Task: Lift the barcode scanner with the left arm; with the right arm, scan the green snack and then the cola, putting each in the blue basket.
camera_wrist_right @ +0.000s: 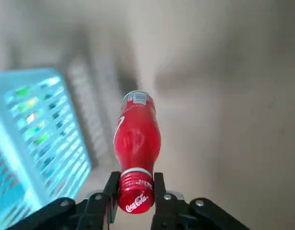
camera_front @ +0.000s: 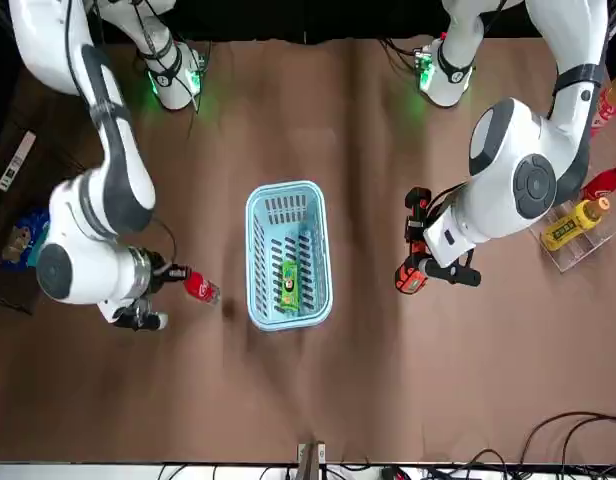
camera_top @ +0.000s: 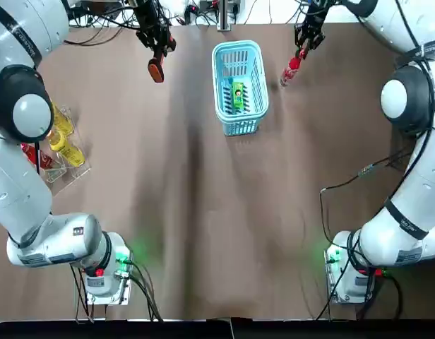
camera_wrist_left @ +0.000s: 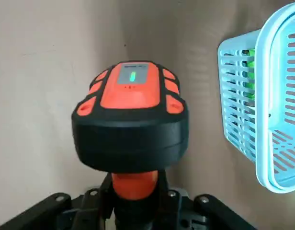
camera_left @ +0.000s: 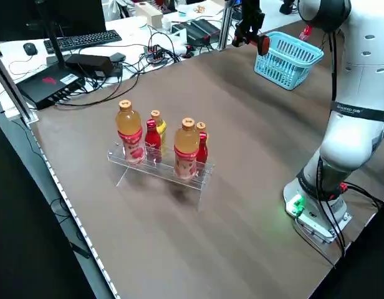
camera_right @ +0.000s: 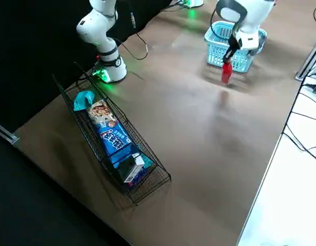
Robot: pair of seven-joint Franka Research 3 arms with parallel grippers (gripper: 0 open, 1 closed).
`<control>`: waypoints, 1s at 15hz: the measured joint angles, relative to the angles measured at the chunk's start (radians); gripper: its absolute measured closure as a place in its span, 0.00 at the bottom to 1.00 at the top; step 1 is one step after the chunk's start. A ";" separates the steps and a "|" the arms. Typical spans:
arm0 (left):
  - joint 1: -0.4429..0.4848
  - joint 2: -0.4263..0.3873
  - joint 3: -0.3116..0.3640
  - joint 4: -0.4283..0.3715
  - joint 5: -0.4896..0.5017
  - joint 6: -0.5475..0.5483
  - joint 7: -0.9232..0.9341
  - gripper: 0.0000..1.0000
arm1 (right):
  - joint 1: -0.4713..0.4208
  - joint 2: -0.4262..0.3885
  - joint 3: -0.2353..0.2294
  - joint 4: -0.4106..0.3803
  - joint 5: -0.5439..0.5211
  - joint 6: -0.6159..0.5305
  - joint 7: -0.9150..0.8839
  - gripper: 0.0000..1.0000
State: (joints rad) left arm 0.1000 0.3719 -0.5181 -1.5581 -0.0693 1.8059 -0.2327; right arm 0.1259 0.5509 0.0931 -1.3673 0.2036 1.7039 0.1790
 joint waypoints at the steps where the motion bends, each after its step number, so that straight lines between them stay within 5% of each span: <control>1: 0.000 0.000 -0.001 0.000 0.000 0.000 0.000 0.63 | 0.000 -0.016 0.003 0.006 0.013 -0.012 -0.067 0.67; 6: -0.001 -0.001 -0.010 0.013 -0.006 0.000 -0.001 0.63 | -0.001 -0.050 0.033 0.087 0.022 -0.109 -0.348 0.67; 11: -0.001 -0.004 -0.069 0.069 -0.011 0.000 0.039 0.63 | 0.003 -0.050 0.182 0.206 0.033 -0.171 -0.385 0.67; 15: -0.004 -0.004 -0.117 0.099 -0.079 0.000 0.143 0.63 | 0.025 -0.050 0.236 0.232 0.034 -0.165 -0.421 0.67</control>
State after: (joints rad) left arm 0.0962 0.3676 -0.6353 -1.4593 -0.1478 1.8058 -0.0901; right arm 0.1506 0.5009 0.3290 -1.1358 0.2373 1.5390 -0.2418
